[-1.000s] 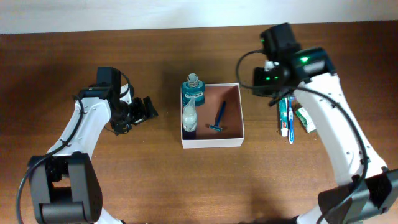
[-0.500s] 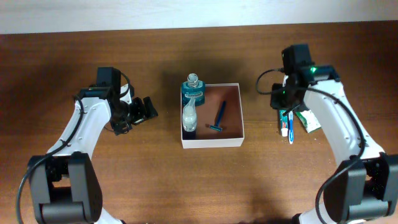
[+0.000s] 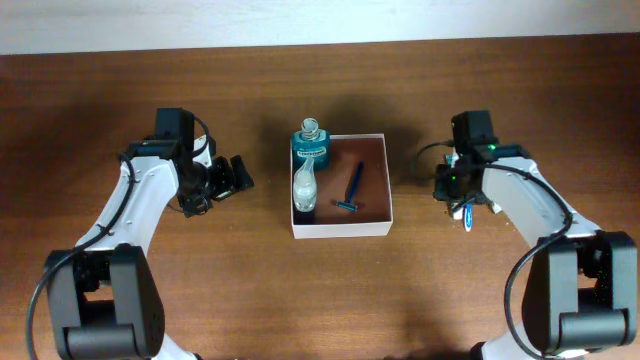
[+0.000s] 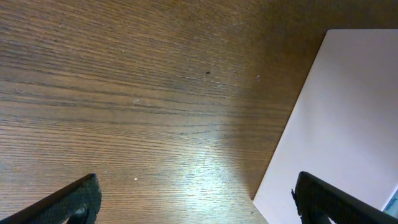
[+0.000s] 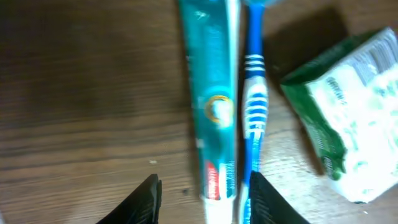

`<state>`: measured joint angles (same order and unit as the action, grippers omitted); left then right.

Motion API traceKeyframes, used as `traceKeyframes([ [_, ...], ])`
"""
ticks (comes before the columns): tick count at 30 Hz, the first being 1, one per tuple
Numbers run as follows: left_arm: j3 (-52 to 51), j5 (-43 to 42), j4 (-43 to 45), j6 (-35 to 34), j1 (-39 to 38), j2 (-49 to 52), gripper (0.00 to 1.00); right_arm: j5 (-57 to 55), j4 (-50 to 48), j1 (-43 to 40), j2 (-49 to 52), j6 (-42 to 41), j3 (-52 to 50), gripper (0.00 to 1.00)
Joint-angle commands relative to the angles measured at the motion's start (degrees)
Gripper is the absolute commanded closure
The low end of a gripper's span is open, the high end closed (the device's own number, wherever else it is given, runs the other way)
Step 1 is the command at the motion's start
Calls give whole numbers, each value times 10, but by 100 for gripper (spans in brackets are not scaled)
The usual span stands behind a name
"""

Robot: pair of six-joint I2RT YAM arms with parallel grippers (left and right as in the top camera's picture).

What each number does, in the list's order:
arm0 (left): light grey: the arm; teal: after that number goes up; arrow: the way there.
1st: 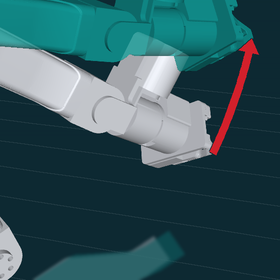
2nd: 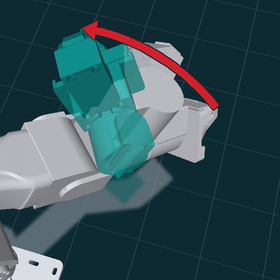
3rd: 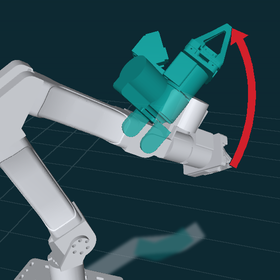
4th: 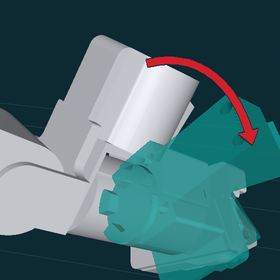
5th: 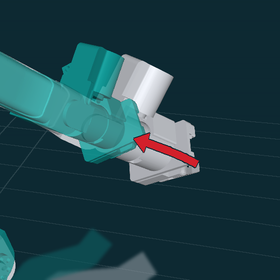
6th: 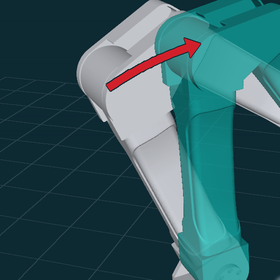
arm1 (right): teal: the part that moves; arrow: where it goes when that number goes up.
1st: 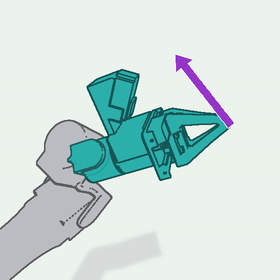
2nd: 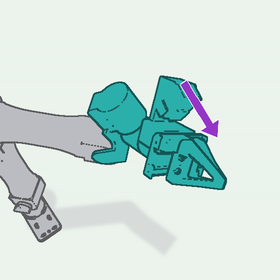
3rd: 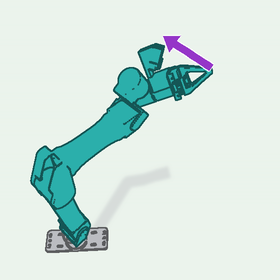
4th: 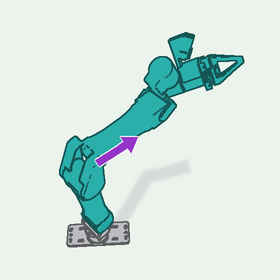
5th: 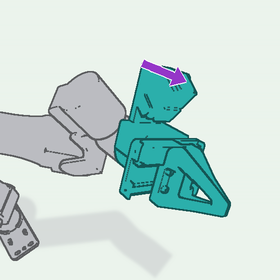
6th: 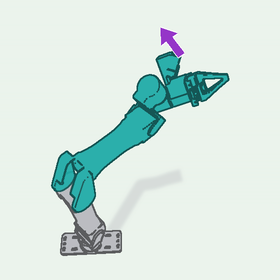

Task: Pack container
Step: 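Move the right gripper back to the green toothpaste tube, then lower and close the right gripper on the toothpaste tube's end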

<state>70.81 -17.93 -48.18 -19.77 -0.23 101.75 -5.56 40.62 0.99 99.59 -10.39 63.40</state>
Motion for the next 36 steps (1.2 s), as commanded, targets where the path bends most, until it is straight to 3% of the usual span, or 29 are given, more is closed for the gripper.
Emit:
traceKeyframes([
  [1, -3, 0, 0, 1, 1, 5, 1, -11, -4, -17, 5, 3, -4, 54],
  [4, -3, 0, 0, 1, 1, 5, 1, -11, -5, -18, 5, 12, -4, 49],
  [14, -3, 0, 0, 1, 1, 5, 1, -1, -30, -18, 34, 17, -4, 47],
  [36, -3, 0, 0, 1, 1, 5, 1, 38, -59, -17, 114, 46, -4, 47],
])
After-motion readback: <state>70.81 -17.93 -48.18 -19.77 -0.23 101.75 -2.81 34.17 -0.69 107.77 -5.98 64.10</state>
